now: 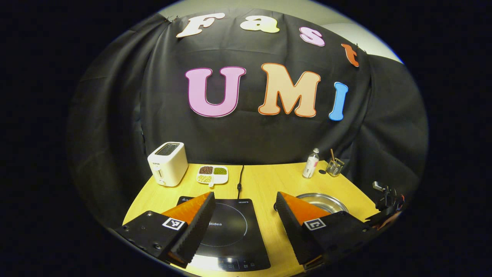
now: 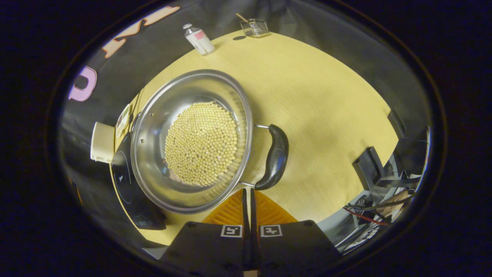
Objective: First push the handle of the pot to place it horizontally, then grasp the pot with both hands and set it on the induction cooktop.
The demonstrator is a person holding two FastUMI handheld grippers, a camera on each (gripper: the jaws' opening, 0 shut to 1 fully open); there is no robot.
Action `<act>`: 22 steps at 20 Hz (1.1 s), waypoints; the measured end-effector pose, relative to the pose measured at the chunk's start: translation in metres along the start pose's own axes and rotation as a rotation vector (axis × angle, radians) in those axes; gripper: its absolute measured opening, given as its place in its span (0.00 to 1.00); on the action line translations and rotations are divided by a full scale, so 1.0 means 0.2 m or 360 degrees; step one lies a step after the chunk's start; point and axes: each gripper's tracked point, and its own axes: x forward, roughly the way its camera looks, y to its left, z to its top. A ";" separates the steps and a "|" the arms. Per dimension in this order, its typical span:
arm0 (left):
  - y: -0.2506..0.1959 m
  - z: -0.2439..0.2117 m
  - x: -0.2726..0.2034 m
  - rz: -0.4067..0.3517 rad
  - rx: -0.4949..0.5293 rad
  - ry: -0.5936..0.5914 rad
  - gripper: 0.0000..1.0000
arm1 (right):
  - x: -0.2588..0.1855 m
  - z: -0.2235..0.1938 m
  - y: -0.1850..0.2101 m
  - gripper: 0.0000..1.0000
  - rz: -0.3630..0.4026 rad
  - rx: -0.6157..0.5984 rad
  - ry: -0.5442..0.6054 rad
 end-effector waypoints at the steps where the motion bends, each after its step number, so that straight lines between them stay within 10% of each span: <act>1: -0.01 0.00 0.01 0.0009 -0.0004 0.0006 0.97 | 0.01 0.01 0.00 0.00 0.0006 0.0005 0.0018; 22: -0.04 -0.21 -0.06 0.0471 -0.0102 0.0153 0.97 | 0.09 0.48 -0.09 0.03 0.0122 -0.0172 0.0103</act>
